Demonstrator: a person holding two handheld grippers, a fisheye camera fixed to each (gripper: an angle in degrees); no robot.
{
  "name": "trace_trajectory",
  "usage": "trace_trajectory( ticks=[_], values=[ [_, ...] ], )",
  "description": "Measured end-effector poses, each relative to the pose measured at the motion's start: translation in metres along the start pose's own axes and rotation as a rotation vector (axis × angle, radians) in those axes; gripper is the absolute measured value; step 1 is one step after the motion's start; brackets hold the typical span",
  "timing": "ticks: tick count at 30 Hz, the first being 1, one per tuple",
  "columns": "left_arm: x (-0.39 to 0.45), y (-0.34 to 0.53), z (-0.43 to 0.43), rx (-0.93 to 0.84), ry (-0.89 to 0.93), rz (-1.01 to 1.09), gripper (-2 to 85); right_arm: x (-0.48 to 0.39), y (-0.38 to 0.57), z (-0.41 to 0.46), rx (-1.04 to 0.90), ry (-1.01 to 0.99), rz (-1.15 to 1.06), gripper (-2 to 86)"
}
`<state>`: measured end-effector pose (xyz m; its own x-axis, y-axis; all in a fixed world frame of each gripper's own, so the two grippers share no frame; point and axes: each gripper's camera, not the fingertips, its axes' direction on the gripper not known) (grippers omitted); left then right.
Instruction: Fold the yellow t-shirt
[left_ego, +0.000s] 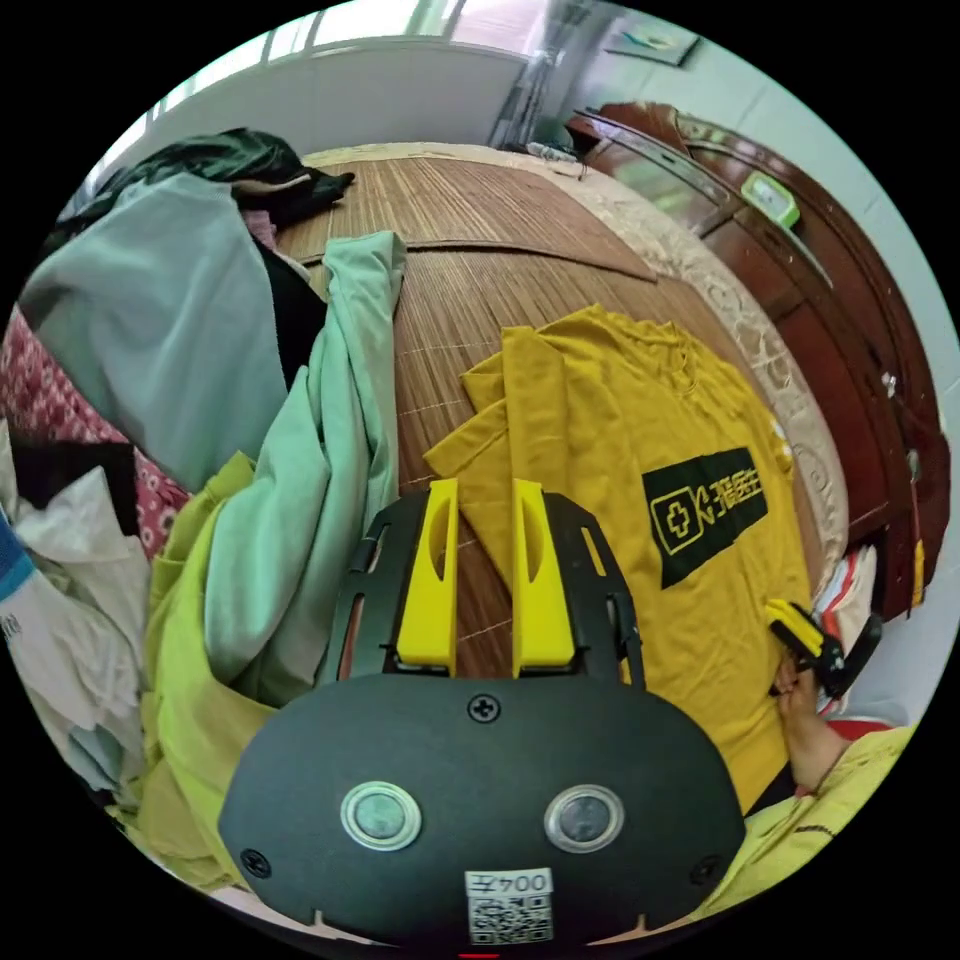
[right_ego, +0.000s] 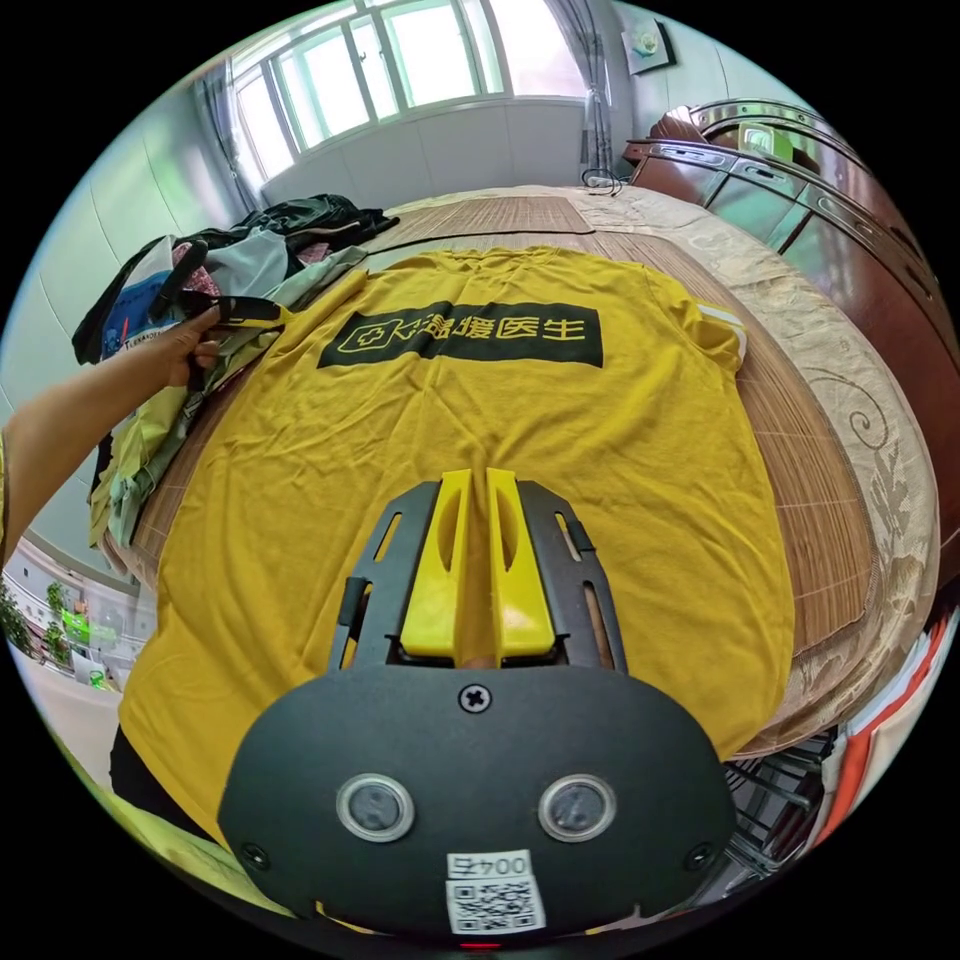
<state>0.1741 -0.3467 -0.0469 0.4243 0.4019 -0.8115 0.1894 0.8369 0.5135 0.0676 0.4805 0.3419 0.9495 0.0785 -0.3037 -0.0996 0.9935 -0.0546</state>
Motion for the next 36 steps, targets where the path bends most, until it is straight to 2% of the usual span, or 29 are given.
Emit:
trace_trajectory(
  ticks=[7,9,11,16,20,22,27,29,33,36],
  values=[
    [0.004,0.006,0.016,0.055,-0.120,-0.060,13.9,-0.007,0.002,0.006,0.005,-0.003,0.002,4.3],
    [0.013,0.009,0.019,0.059,-0.143,-0.023,11.9,-0.009,0.003,0.009,0.006,-0.002,0.001,4.3],
    [0.025,0.013,0.019,0.058,-0.184,0.040,4.9,-0.010,0.004,0.011,0.007,-0.002,0.002,4.2],
    [0.060,0.043,-0.040,0.267,-0.351,0.115,2.3,-0.010,0.005,0.016,0.006,0.002,0.005,3.9],
    [0.058,0.072,-0.069,0.309,-0.511,0.045,1.7,-0.010,0.007,0.021,0.007,0.002,0.005,3.8],
    [0.036,0.091,-0.071,0.286,-0.583,-0.053,1.6,-0.009,0.008,0.023,0.007,0.002,0.005,3.8],
    [-0.004,0.137,-0.070,0.299,-0.494,-0.231,1.6,-0.005,0.011,0.029,0.008,-0.001,0.006,3.8],
    [-0.010,0.149,-0.074,0.347,-0.454,-0.254,1.7,-0.003,0.012,0.031,0.008,-0.003,0.007,3.8],
    [-0.042,0.185,-0.115,0.482,-0.275,-0.458,1.4,0.004,0.014,0.036,0.008,-0.014,0.013,3.8],
    [-0.031,0.199,-0.146,0.596,-0.281,-0.467,0.8,0.008,0.016,0.039,0.008,-0.015,0.014,3.7]
  ],
)
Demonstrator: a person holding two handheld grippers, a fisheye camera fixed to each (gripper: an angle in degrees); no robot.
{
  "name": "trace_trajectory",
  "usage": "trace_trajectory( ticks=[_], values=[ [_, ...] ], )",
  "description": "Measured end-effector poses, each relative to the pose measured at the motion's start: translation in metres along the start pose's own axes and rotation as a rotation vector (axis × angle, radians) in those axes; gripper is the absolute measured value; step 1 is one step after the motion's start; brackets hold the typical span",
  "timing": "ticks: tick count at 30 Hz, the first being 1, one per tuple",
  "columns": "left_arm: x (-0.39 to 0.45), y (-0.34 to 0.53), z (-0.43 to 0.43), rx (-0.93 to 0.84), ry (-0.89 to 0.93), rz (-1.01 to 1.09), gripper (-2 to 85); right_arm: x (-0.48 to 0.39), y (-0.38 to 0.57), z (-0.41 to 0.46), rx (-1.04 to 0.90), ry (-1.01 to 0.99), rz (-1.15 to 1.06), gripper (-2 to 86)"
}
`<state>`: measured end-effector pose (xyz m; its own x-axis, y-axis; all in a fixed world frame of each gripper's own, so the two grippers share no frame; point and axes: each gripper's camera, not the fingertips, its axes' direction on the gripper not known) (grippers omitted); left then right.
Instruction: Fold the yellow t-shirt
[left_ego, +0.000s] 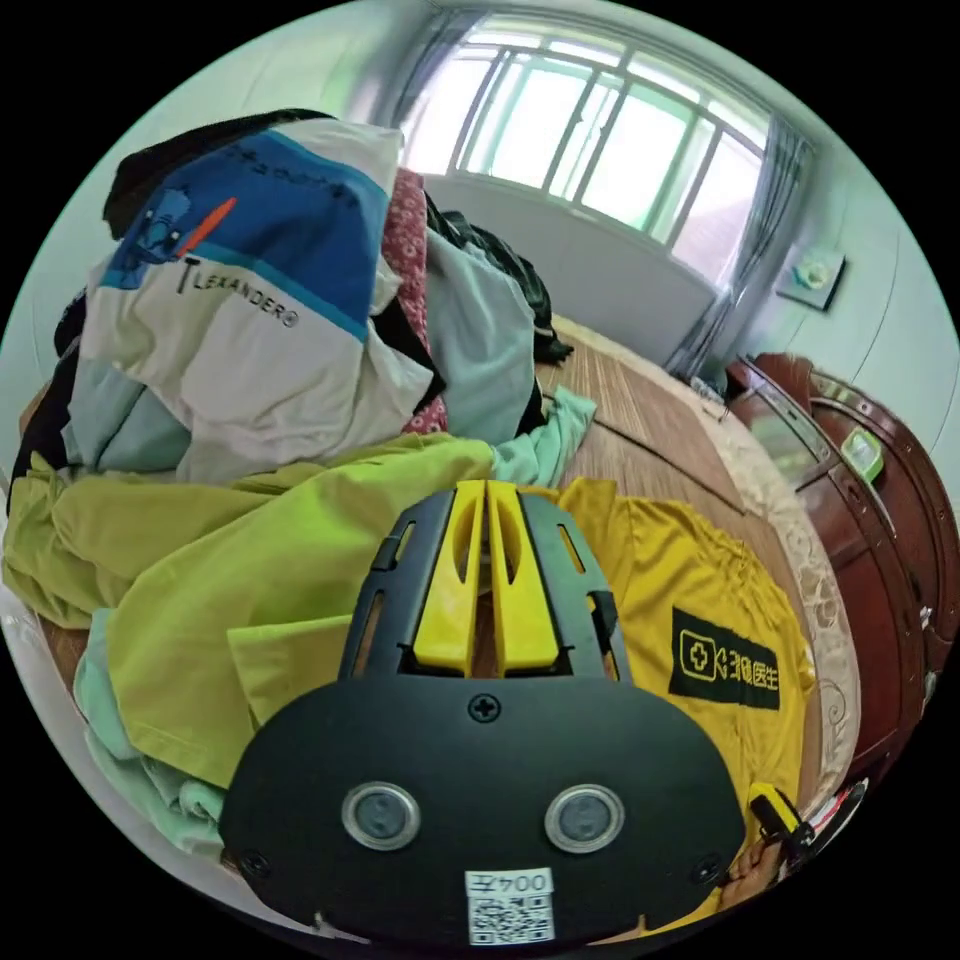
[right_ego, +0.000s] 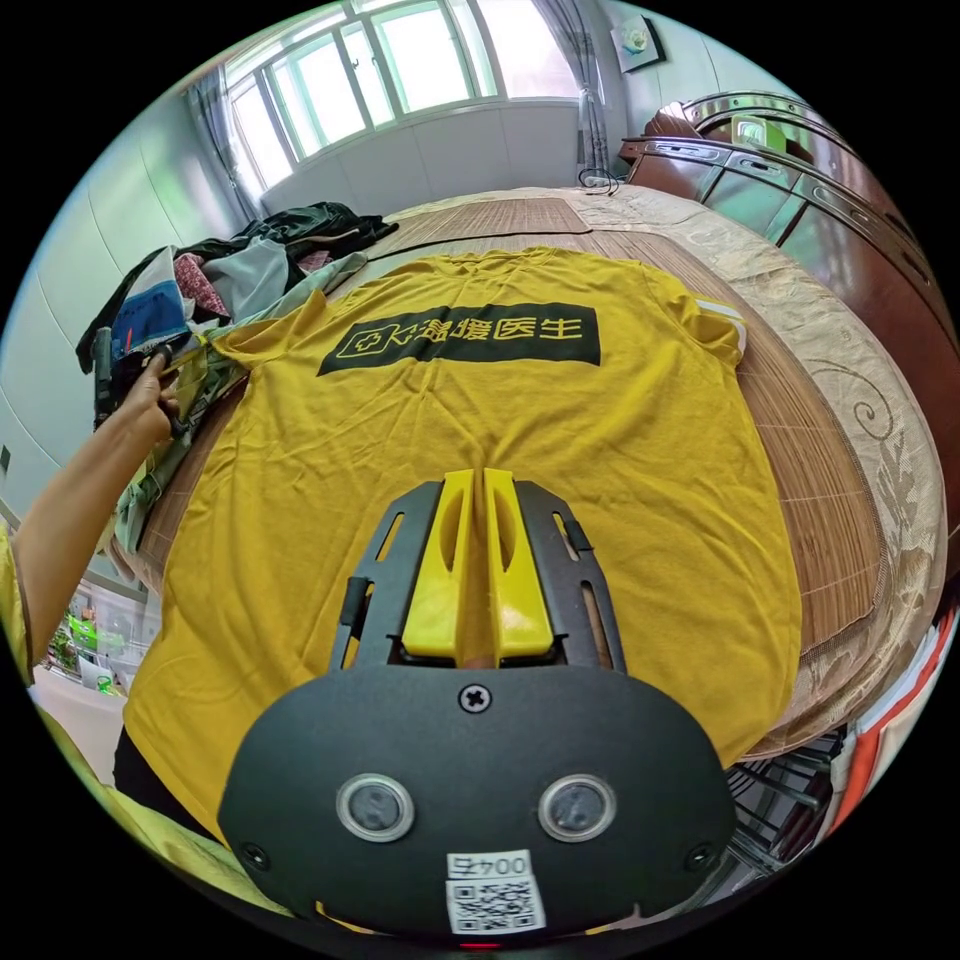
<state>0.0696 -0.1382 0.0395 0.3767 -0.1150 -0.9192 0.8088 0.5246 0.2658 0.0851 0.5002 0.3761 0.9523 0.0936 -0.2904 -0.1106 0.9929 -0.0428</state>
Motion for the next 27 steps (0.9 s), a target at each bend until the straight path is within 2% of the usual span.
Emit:
trace_trajectory(
  ticks=[3,4,7,9,12,18,24,27],
  values=[
    [0.041,-0.008,-0.009,0.053,0.079,0.179,0.5,0.005,0.002,0.003,0.001,-0.005,0.001,3.6],
    [0.069,-0.012,0.004,0.020,0.140,0.318,0.4,0.006,0.002,0.004,0.001,-0.007,0.002,3.6],
    [0.133,-0.020,0.068,-0.157,0.122,0.570,0.3,0.012,0.004,0.008,0.002,-0.015,0.004,3.6],
    [0.148,-0.028,0.112,-0.265,0.105,0.605,0.2,0.017,0.005,0.010,0.003,-0.016,0.005,3.5],
    [0.147,-0.040,0.167,-0.409,0.092,0.583,0.2,0.022,0.007,0.014,0.004,-0.012,0.003,3.5],
    [0.093,-0.037,0.200,-0.435,-0.145,0.505,0.1,0.034,0.010,0.022,0.003,-0.012,0.001,3.3],
    [0.034,-0.055,0.202,-0.423,-0.021,0.259,0.1,0.047,0.013,0.030,0.004,-0.007,-0.007,3.5],
    [-0.005,-0.061,0.190,-0.386,0.142,-0.032,0.2,0.055,0.015,0.034,0.004,-0.008,-0.006,3.6]
  ],
)
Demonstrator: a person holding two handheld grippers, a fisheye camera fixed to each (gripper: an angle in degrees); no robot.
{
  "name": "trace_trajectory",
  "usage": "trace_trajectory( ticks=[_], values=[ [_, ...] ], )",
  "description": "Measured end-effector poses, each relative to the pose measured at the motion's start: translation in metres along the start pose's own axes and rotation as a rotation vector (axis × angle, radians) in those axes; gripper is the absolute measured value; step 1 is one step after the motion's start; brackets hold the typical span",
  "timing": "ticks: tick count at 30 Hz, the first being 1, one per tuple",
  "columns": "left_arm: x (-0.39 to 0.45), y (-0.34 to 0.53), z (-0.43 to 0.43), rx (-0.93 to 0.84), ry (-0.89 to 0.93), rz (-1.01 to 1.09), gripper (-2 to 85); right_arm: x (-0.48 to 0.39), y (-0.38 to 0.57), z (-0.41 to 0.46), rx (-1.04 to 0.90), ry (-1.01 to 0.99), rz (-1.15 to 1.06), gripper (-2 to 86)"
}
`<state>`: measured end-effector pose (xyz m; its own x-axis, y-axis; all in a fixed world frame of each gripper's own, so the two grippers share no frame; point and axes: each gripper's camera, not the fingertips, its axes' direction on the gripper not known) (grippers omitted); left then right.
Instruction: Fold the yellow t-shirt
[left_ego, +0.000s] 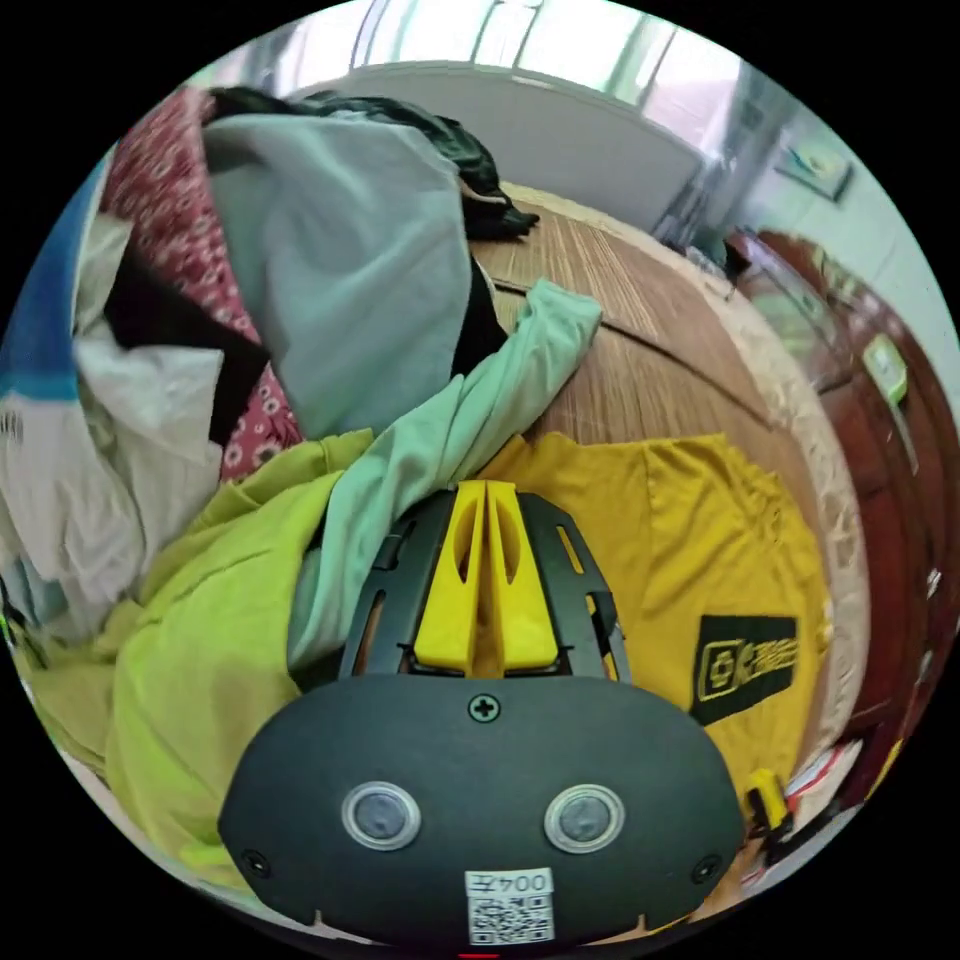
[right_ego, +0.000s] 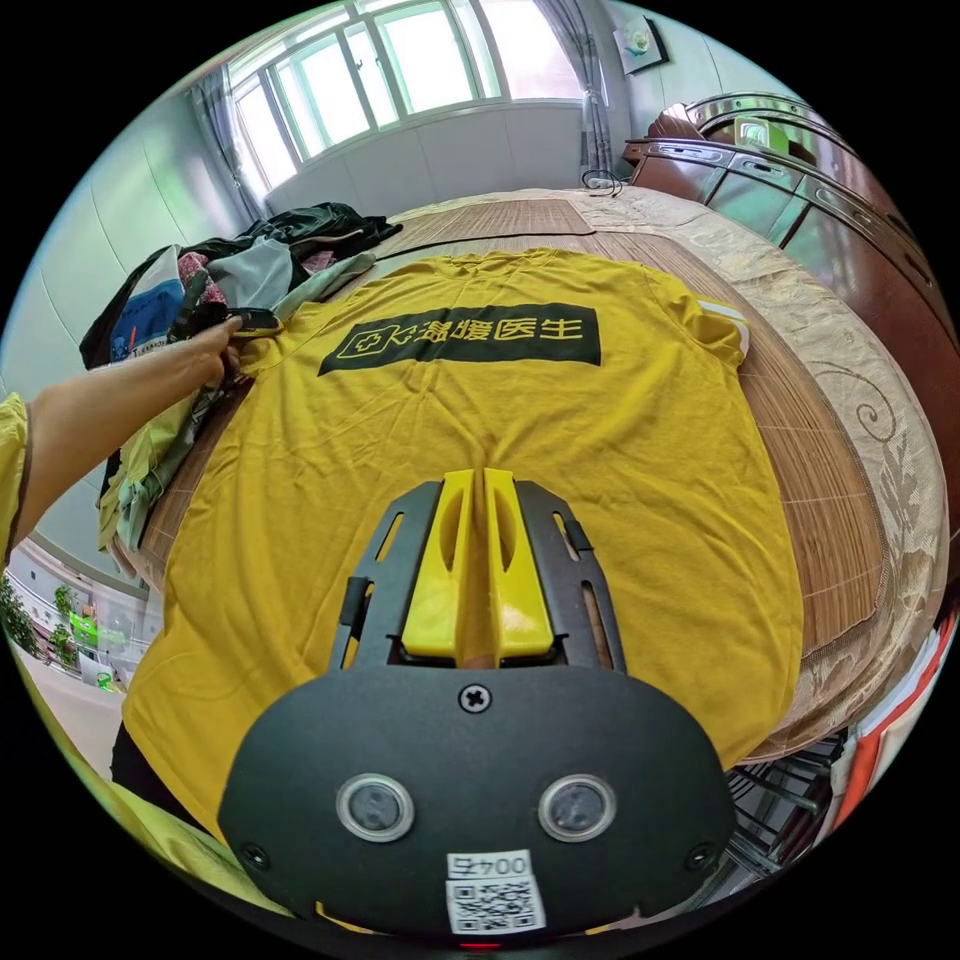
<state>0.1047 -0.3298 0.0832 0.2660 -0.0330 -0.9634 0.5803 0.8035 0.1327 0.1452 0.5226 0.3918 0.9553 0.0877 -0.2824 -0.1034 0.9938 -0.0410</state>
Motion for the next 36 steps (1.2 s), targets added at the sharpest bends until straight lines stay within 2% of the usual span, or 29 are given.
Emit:
trace_trajectory(
  ticks=[1,3,5,8,10,13,16,18,22,25,27,34,36],
  values=[
    [-0.014,0.006,-0.009,0.035,0.091,-0.095,0.2,0.002,0.000,0.001,0.000,0.000,0.000,3.6],
    [-0.014,0.018,-0.031,0.121,0.120,-0.128,0.2,0.007,0.002,0.004,0.000,0.005,-0.004,3.8],
    [0.011,0.030,-0.047,0.161,0.107,-0.019,0.2,0.012,0.003,0.006,0.001,0.007,-0.008,4.0],
    [0.065,0.069,-0.044,0.056,0.160,0.240,0.1,0.021,0.005,0.010,0.002,0.006,-0.008,4.3],
    [0.105,0.121,-0.029,-0.001,0.037,0.455,0.1,0.029,0.006,0.012,0.005,-0.005,-0.002,4.6],
    [0.120,0.169,-0.001,-0.030,-0.078,0.577,0.1,0.046,0.009,0.013,0.012,-0.039,0.029,4.7],
    [0.117,0.181,0.024,-0.080,-0.125,0.607,0.1,0.071,0.009,-0.006,0.021,-0.088,0.126,4.8],
    [0.114,0.176,0.036,-0.125,-0.122,0.598,0.1,0.099,0.006,-0.046,0.104,-0.092,0.164,6.0],
    [0.082,0.164,0.046,-0.160,0.011,0.512,0.0,0.179,-0.029,-0.076,0.192,0.003,0.184,8.3],
    [0.066,0.159,0.053,-0.178,0.064,0.480,0.1,0.276,-0.085,-0.053,0.135,0.013,0.277,8.3],
    [0.064,0.161,0.057,-0.173,0.055,0.486,0.1,0.340,-0.128,-0.018,0.025,-0.023,0.367,8.2],
    [0.074,0.174,0.066,-0.132,-0.066,0.556,0.1,0.384,-0.190,0.076,-0.191,0.028,0.352,9.4],
    [0.068,0.171,0.069,-0.139,-0.045,0.544,0.1,0.376,-0.188,0.083,-0.189,0.183,0.273,5.3]
  ],
)
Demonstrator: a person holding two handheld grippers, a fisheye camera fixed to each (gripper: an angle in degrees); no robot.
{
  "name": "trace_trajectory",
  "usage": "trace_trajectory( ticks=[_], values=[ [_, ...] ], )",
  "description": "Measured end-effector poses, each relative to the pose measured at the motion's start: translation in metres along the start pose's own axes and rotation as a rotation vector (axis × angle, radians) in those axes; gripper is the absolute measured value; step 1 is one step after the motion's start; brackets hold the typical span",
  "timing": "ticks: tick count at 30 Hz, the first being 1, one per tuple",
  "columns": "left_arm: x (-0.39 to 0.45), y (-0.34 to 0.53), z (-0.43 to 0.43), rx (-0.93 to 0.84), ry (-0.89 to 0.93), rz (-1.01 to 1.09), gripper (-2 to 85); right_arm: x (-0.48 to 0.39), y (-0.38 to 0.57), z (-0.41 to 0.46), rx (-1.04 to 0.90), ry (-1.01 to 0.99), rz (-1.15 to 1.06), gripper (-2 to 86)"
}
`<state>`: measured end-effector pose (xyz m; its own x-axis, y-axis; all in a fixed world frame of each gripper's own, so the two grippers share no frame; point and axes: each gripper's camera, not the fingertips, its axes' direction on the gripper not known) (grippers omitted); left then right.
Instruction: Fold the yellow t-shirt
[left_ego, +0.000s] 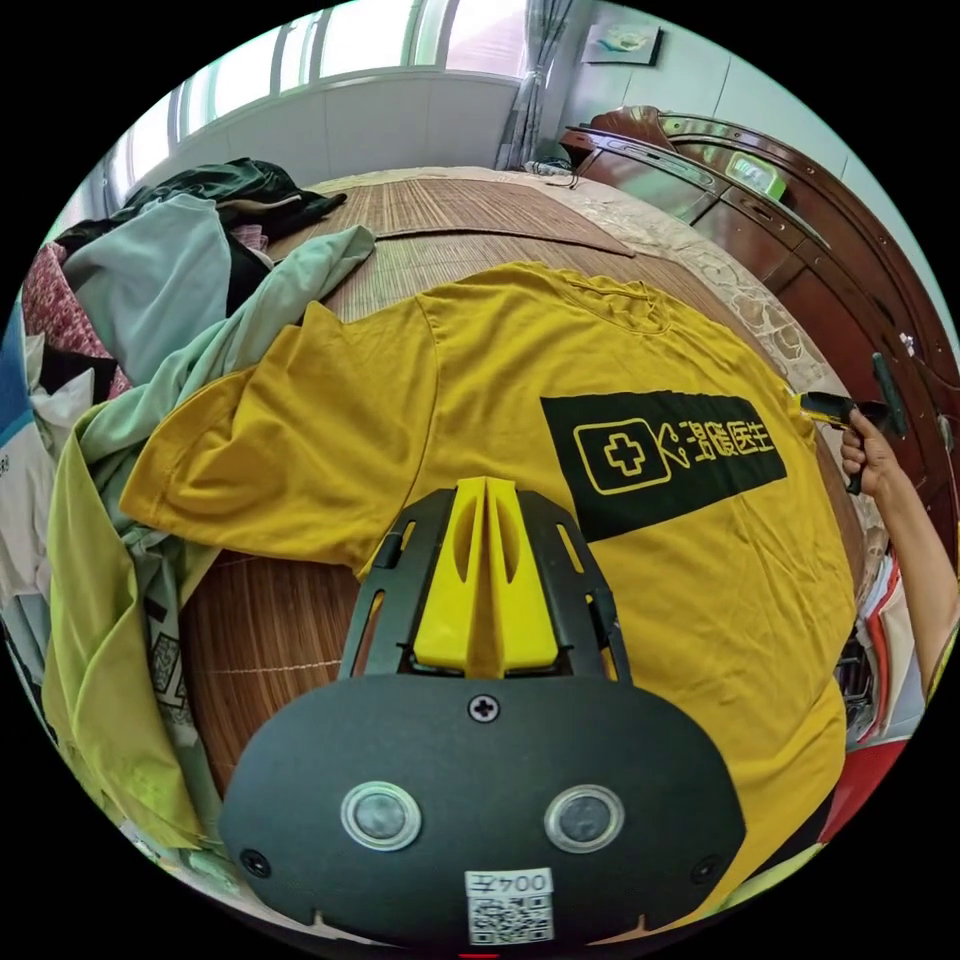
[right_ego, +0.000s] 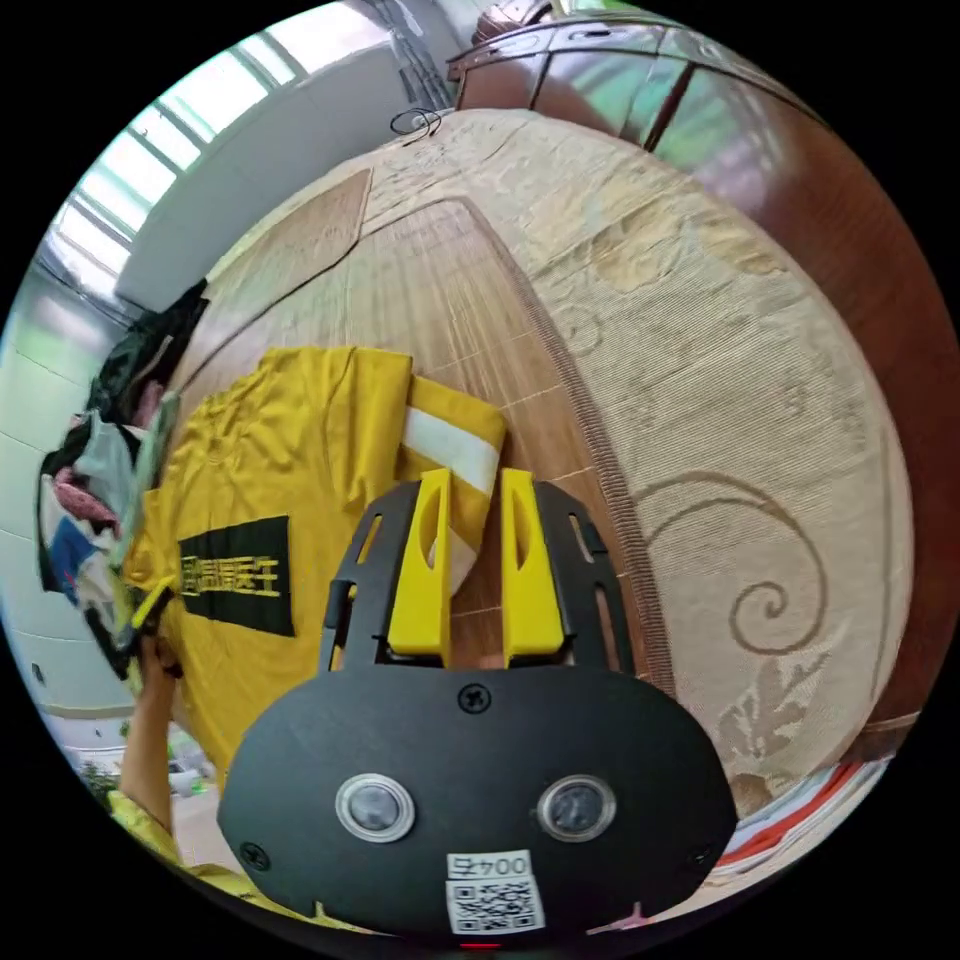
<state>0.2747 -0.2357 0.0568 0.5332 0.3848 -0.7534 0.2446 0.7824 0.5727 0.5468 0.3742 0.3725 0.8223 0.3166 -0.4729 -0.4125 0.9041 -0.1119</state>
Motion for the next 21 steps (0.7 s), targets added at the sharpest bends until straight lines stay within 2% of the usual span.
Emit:
trace_trajectory(
  ticks=[3,9,10,13,15,21],
  values=[
    [-0.012,0.001,0.004,-0.001,0.037,-0.017,0.1,0.024,0.016,-0.013,0.072,0.059,0.108,4.0],
    [-0.012,0.002,0.009,0.001,-0.006,0.003,0.1,0.091,0.063,-0.025,0.147,0.110,0.302,4.2],
    [-0.014,0.002,0.011,0.001,-0.003,0.001,0.1,0.096,0.067,-0.027,0.163,0.098,0.306,4.2],
    [-0.023,0.002,0.013,0.001,0.022,-0.010,0.1,0.109,0.077,-0.026,0.225,-0.103,0.214,5.0],
    [-0.026,0.002,0.014,0.002,0.023,-0.011,0.1,0.108,0.068,-0.009,0.161,-0.206,0.160,7.3],
    [-0.029,0.001,0.017,0.002,0.001,-0.001,0.1,0.099,0.033,0.013,0.152,-0.145,0.153,8.5]
  ],
)
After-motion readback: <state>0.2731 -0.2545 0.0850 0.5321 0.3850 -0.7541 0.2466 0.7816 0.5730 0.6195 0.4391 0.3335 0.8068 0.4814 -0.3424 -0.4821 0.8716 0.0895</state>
